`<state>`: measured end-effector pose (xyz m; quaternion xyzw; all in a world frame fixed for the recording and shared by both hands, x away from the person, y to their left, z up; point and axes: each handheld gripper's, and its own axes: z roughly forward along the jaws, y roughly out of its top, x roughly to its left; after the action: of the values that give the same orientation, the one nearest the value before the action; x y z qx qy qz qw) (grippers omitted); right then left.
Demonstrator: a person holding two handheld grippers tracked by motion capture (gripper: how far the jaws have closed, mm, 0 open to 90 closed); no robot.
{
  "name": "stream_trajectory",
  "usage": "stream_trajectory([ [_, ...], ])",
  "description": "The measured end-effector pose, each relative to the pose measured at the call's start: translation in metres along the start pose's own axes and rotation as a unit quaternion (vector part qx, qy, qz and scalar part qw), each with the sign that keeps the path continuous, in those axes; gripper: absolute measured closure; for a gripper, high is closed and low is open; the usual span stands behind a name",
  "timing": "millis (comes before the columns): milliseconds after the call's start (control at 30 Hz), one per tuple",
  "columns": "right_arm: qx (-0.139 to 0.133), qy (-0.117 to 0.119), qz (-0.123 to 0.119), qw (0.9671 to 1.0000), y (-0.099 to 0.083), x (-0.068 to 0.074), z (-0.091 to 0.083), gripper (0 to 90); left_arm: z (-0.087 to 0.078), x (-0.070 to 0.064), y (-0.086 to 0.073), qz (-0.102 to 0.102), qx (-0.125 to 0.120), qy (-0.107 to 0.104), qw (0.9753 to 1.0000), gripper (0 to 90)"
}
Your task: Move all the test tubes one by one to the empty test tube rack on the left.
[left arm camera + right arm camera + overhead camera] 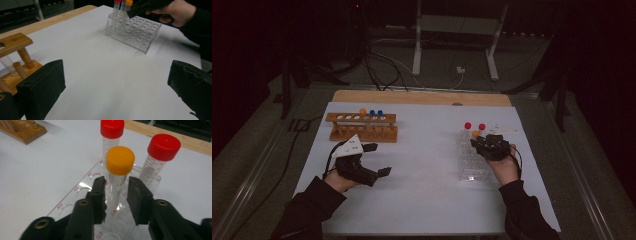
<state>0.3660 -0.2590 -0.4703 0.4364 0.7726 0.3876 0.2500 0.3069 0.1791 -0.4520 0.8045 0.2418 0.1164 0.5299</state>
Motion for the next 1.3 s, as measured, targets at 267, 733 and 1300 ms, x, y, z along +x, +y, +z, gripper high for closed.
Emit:
stream_trajectory([
  [267,0.007,-0.003,-0.005,1.0000,0.001,0.001,0.002,75.3,0.000,0.000,0.000,0.000,0.002,0.000,1.0000,2.1],
  [733,-0.023,-0.015,-0.019,0.9994,0.013,0.005,-0.017,75.5,0.000,-0.002,0.004,0.002,-0.002,-0.004,1.0000,2.1],
  [1300,-0.064,0.027,-0.063,0.9956,0.038,0.039,-0.053,75.5,0.002,-0.006,0.018,0.004,-0.006,-0.020,0.9998,2.1],
])
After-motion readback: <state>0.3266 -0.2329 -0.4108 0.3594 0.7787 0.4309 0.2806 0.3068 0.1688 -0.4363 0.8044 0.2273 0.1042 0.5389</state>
